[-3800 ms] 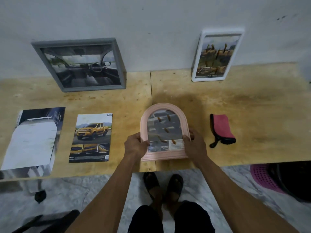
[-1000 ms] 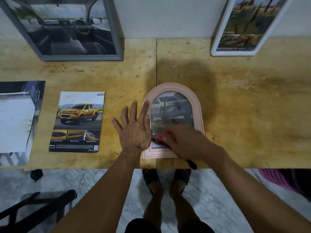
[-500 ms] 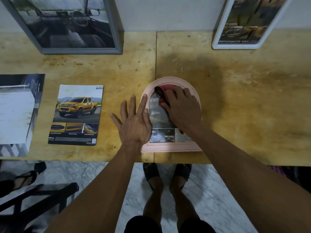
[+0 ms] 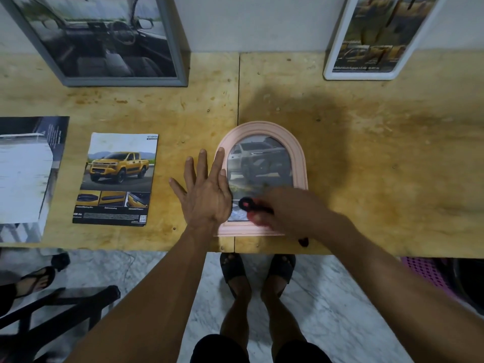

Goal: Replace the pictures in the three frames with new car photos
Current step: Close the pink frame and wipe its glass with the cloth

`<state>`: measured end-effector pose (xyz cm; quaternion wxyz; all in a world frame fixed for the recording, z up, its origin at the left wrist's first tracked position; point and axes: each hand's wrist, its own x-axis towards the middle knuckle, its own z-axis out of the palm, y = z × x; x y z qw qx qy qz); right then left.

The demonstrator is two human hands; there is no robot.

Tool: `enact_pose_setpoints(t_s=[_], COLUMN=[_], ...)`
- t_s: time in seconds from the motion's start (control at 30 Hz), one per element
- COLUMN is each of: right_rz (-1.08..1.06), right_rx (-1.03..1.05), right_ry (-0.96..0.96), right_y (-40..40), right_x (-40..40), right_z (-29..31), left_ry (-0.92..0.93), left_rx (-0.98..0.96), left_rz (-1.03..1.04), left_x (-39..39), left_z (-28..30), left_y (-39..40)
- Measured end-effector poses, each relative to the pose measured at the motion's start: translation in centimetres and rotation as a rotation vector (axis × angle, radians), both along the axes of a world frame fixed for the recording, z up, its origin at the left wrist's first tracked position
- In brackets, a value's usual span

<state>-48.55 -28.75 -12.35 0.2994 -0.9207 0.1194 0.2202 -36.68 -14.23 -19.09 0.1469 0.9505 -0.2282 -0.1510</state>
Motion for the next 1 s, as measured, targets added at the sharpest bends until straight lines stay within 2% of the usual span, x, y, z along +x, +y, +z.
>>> enact_pose_setpoints(t_s=[0.07, 0.13, 0.23, 0.37, 0.5, 0.63, 0.77, 0.8, 0.87, 0.93, 1.0], right_rz=[-0.118, -0.203, -0.145, -0.056, 0.005, 0.056, 0.052, 0.016, -0.198, -0.448, -0.556], right_rx=[-0.078, -0.313, -0.458, -0.352, -0.269, -0.187, -0.029, 0.023, 0.084, -0.016, -0.191], right_ry=[-0.108, -0.211, -0.233, -0.307, -0.298, -0.163, 0.099, 0.123, 0.009, -0.165, -0.199], right_y=[-2.5, -4.8, -5.2, -2.8, -0.8, -0.7, -2.6, -3.3, -4.6, -5.3, -5.0], right_x=[2.2, 4.4, 4.8, 0.5, -3.4, -4.1, -2.6, -2.1, -0.7, 1.0, 2.9], right_z=[0.3, -0.9, -3.8, -5.4, -5.0, -3.2, -0.8, -0.3, 0.2, -0.5, -1.5], left_ry=[-0.009, -0.018, -0.018, -0.019, -0.009, -0.007, -0.004, -0.006, -0.009, -0.003, -0.003], left_rx=[-0.001, -0.001, -0.003, 0.002, 0.0, 0.004, 0.005, 0.004, 0.001, 0.002, 0.012], left_rz=[-0.005, -0.002, 0.011, 0.025, 0.041, 0.042, 0.035, 0.026, 0.006, -0.021, -0.053], left_x=[0.1, 0.1, 0.0, 0.0, -0.3, -0.3, -0.4, -0.4, -0.2, 0.3, 0.8], left_z=[0.0, -0.1, -0.3, -0.3, -0.2, 0.0, 0.3, 0.3, 0.3, 0.3, 0.3], left_y=[0.1, 0.1, 0.0, -0.1, -0.2, -0.3, -0.2, -0.2, -0.1, 0.1, 0.5])
